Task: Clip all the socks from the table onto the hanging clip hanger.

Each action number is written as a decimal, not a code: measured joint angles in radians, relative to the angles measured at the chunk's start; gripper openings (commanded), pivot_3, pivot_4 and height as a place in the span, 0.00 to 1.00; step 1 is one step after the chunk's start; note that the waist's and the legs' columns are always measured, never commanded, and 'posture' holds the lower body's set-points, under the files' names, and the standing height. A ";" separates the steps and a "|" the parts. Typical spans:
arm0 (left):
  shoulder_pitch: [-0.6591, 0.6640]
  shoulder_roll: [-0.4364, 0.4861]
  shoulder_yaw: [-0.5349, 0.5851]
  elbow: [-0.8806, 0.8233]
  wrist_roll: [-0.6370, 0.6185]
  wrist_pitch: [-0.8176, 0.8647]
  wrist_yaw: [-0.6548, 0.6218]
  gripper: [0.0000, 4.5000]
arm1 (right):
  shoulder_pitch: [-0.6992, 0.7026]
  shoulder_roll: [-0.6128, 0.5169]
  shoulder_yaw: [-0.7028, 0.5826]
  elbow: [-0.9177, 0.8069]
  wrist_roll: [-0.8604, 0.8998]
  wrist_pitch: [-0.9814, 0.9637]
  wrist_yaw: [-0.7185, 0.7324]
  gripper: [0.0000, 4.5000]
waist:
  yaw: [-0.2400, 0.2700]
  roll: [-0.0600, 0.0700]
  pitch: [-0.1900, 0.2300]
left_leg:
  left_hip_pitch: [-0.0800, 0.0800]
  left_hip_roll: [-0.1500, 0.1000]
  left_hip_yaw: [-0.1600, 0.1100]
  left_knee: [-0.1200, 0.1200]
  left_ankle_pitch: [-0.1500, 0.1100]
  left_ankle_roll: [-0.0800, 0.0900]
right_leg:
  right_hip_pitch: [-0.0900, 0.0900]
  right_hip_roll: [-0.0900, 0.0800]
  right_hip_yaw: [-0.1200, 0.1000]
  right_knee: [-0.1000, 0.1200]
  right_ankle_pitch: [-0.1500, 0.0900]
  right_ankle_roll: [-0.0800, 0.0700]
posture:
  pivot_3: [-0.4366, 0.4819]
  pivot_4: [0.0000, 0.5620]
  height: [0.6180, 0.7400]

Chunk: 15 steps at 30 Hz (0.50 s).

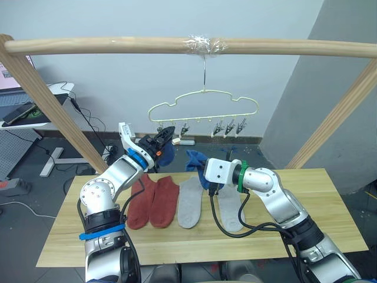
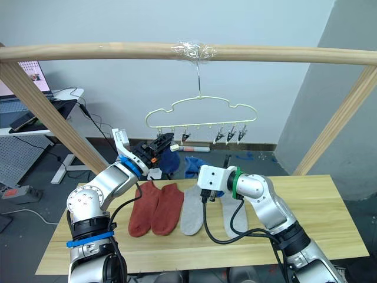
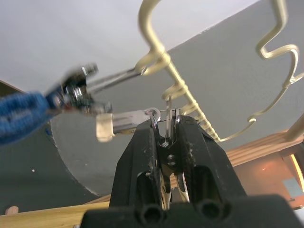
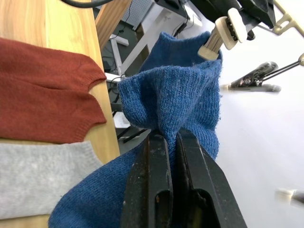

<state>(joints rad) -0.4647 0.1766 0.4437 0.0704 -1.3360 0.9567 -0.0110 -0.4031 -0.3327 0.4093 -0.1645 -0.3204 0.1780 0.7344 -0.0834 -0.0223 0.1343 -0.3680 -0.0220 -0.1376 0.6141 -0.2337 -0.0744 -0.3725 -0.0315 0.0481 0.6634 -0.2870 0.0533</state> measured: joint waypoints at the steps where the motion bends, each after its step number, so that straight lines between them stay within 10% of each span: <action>1: 0.000 0.000 0.000 0.000 0.000 0.000 0.000 0.06 | -0.004 0.002 0.000 -0.011 0.000 0.039 0.010 0.01 | 0.001 0.000 0.000 | 0.000 0.000 0.000 0.000 0.000 0.000 | 0.000 0.000 0.000 0.000 0.000 0.000 | 0.37 0.17 1.00; 15: -0.005 -0.017 -0.025 0.000 -0.001 0.003 0.000 0.06 | -0.129 0.033 0.046 -0.058 -0.002 0.340 0.067 0.01 | 0.000 0.000 0.000 | -0.001 -0.001 0.000 0.000 0.000 -0.001 | -0.001 -0.001 0.000 -0.001 0.000 0.000 | 0.37 0.17 1.00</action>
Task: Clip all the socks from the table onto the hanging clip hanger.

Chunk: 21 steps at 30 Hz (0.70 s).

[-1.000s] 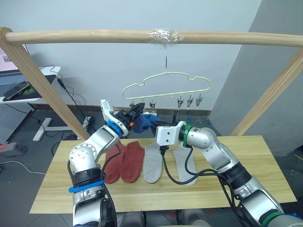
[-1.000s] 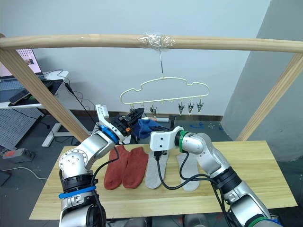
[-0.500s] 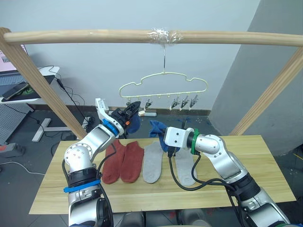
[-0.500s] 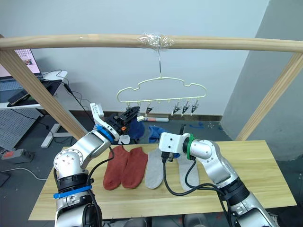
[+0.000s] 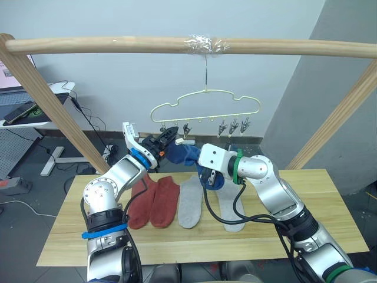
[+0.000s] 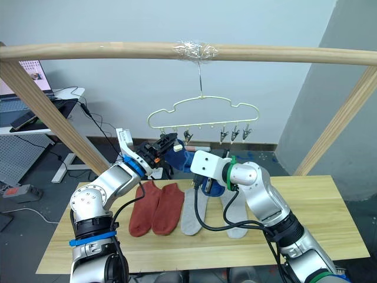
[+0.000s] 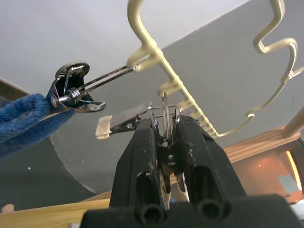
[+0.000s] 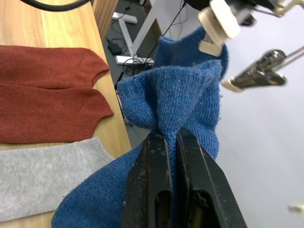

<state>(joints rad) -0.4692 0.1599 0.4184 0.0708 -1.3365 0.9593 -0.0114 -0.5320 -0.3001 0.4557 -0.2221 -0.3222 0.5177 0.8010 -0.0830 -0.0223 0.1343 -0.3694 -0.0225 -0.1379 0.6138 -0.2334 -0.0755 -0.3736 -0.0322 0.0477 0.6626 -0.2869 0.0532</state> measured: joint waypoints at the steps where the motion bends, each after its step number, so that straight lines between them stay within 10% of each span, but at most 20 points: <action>1: -0.001 -0.001 0.000 0.000 0.000 0.000 0.000 0.06 | -0.002 0.000 0.001 0.000 0.000 0.002 0.001 0.01 | 0.000 0.000 0.000 | 0.000 0.000 0.000 0.000 0.000 0.000 | 0.000 0.000 0.000 0.000 0.000 0.000 | 0.37 0.17 1.00; 10: -0.004 0.004 -0.021 -0.002 0.020 -0.007 -0.018 0.06 | -0.028 0.009 0.014 0.001 0.001 0.025 -0.007 0.01 | 0.000 0.000 0.000 | 0.000 0.000 0.000 0.000 0.000 0.000 | 0.000 0.000 0.000 0.000 0.000 0.000 | 0.37 0.17 1.00; 21: 0.055 0.102 -0.217 -0.102 0.405 -0.207 -0.224 0.06 | 0.066 -0.060 -0.012 0.020 0.010 0.013 -0.050 0.01 | 0.001 0.000 0.000 | 0.000 0.000 0.000 -0.001 0.000 0.000 | 0.000 0.000 0.000 0.000 0.000 0.000 | 0.38 0.16 1.00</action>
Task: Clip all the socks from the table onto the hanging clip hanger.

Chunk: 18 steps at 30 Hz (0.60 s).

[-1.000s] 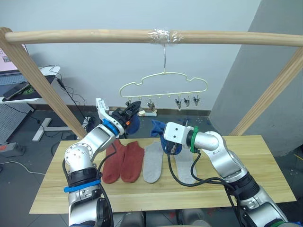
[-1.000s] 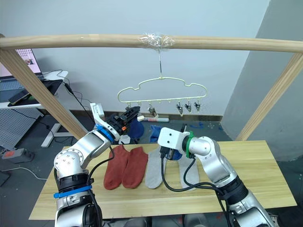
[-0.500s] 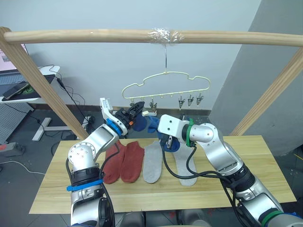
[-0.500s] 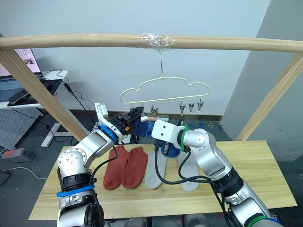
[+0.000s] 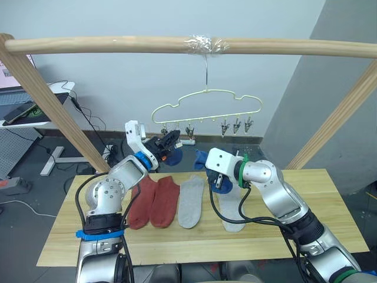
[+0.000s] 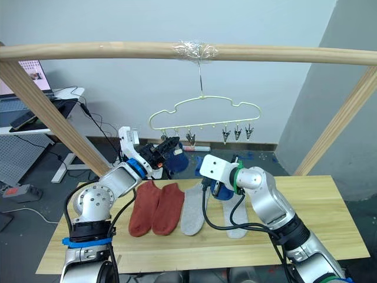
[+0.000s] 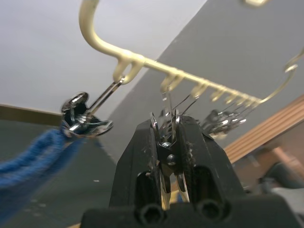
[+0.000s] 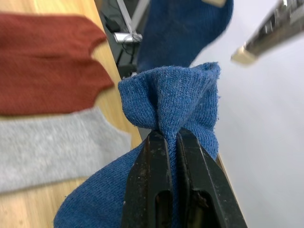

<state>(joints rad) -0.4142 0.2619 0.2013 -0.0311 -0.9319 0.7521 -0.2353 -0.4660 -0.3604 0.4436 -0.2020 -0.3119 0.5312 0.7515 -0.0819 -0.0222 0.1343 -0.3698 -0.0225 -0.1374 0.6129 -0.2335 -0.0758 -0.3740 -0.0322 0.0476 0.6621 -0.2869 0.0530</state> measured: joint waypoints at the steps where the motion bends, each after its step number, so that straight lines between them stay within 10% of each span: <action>1: 0.004 0.001 -0.016 0.000 0.038 -0.026 -0.018 0.06 | 0.010 -0.005 -0.001 0.000 0.002 -0.002 -0.006 0.01 | 0.000 0.000 0.000 | 0.000 0.000 0.000 0.000 0.000 0.000 | 0.000 0.000 0.000 0.000 0.000 0.000 | 0.38 0.16 1.00; 18: 0.017 -0.020 -0.154 0.086 0.529 -0.522 -0.128 0.06 | 0.027 -0.030 -0.030 0.000 0.023 -0.009 -0.055 0.01 | -0.001 0.000 0.000 | 0.000 0.000 0.000 0.000 -0.002 0.004 | 0.000 -0.001 0.000 0.000 0.000 0.000 | 0.37 0.16 1.00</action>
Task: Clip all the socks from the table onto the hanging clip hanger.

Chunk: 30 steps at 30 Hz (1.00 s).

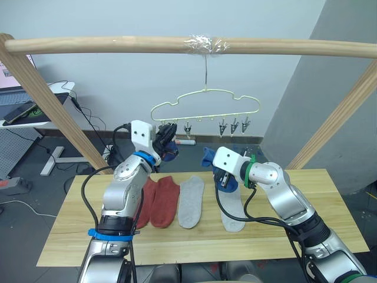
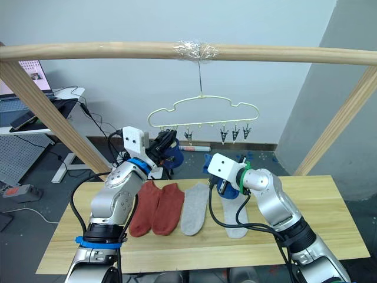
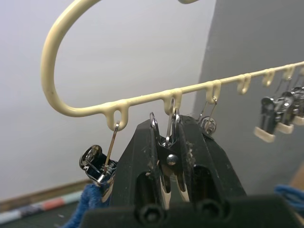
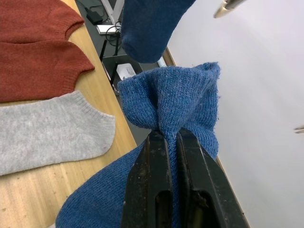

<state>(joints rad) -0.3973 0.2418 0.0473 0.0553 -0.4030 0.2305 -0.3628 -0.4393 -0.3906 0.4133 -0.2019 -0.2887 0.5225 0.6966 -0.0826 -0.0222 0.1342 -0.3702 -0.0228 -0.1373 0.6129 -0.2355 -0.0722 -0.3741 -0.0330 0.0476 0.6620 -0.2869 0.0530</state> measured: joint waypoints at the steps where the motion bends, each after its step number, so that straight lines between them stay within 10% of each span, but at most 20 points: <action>1: 0.000 -0.005 0.000 0.005 0.009 -0.008 0.000 0.06 | 0.000 0.000 0.000 0.000 0.001 0.000 0.000 0.01 | 0.000 0.000 0.000 | 0.000 0.000 0.000 0.000 0.000 0.000 | 0.000 0.000 0.000 0.000 0.000 0.000 | 0.37 0.16 1.00; 6: 0.000 -0.012 0.000 0.021 0.033 -0.030 -0.002 0.06 | 0.000 0.000 -0.001 0.001 0.011 -0.002 -0.003 0.01 | -0.001 0.000 0.000 | 0.000 0.000 0.000 0.000 0.000 0.000 | 0.000 0.000 0.000 0.000 0.000 0.000 | 0.37 0.17 1.00; 12: 0.000 -0.029 0.000 0.029 0.053 -0.045 -0.002 0.54 | 0.000 0.000 -0.001 0.010 0.019 -0.008 -0.009 0.00 | -0.001 0.000 0.000 | 0.000 0.000 0.000 0.000 0.000 0.000 | 0.000 0.000 -0.001 0.000 0.000 0.000 | 0.37 0.17 1.00; 30: -0.016 -0.047 0.000 0.063 0.093 -0.063 -0.002 0.54 | -0.002 -0.001 -0.001 0.010 0.035 -0.008 -0.021 0.00 | -0.001 0.000 0.000 | 0.000 0.000 0.000 0.000 0.000 0.000 | 0.000 0.000 -0.001 0.001 0.000 0.000 | 0.36 0.18 1.00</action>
<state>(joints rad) -0.4133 0.1949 0.0477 0.1179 -0.3103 0.1679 -0.3653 -0.4409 -0.3912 0.4125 -0.1923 -0.2541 0.5141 0.6753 -0.0839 -0.0222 0.1343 -0.3700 -0.0228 -0.1377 0.6131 -0.2355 -0.0719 -0.3740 -0.0330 0.0469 0.6628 -0.2868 0.0530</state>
